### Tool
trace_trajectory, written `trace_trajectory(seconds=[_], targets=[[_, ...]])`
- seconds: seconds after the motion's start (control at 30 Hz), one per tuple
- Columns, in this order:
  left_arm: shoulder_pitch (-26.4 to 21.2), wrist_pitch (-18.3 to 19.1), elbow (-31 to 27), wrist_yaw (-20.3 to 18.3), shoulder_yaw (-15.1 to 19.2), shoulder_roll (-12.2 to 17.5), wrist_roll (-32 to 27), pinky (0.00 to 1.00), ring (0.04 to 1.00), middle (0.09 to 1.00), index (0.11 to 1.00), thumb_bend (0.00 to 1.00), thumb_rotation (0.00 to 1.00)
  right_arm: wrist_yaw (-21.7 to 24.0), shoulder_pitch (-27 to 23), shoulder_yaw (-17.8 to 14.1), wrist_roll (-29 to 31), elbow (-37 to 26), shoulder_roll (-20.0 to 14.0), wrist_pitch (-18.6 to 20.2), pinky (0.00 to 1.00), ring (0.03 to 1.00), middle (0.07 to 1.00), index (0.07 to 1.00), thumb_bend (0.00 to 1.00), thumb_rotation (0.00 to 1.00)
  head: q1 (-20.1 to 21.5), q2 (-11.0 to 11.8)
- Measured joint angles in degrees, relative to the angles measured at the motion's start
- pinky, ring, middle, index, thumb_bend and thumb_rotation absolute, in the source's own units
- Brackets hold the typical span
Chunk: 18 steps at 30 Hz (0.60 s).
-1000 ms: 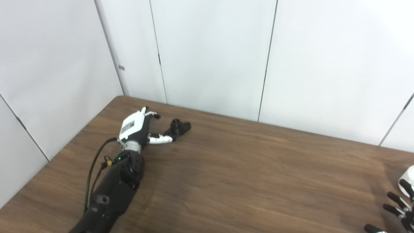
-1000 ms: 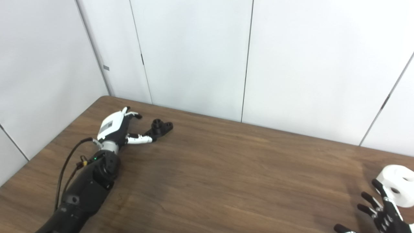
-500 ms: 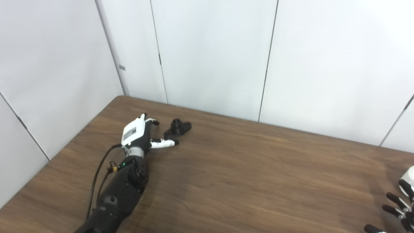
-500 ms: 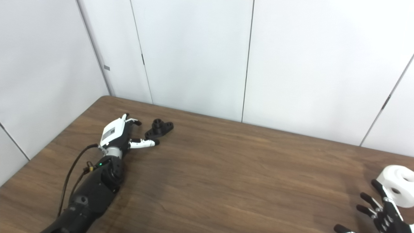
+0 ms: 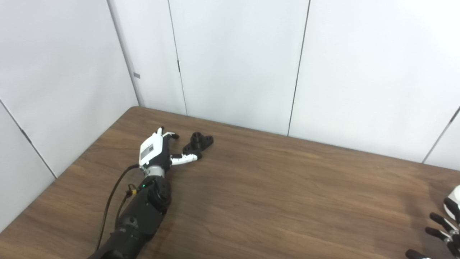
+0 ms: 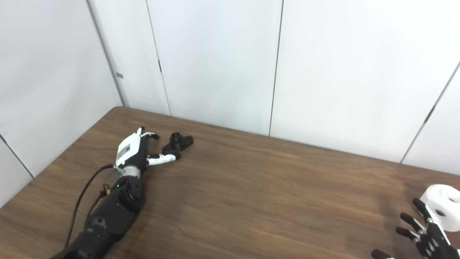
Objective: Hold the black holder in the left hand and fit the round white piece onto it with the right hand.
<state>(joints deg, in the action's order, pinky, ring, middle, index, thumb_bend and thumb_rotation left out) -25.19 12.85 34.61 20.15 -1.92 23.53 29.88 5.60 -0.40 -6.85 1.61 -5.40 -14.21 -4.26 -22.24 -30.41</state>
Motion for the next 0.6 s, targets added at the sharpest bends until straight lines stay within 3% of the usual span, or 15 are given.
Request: trace_trajectory(seconds=[0.6], targets=[[-1.3,-2.79,2.86,0.7,-1.98,-0.05,-1.75,1.0,1.0,1.0,0.724,0.97,0.26,-0.01,0.69,-0.27,-0.23,-1.4,0.0,2.05,0.75,0.859,0.977,0.913,0.7,0.03,0.53,-1.14]])
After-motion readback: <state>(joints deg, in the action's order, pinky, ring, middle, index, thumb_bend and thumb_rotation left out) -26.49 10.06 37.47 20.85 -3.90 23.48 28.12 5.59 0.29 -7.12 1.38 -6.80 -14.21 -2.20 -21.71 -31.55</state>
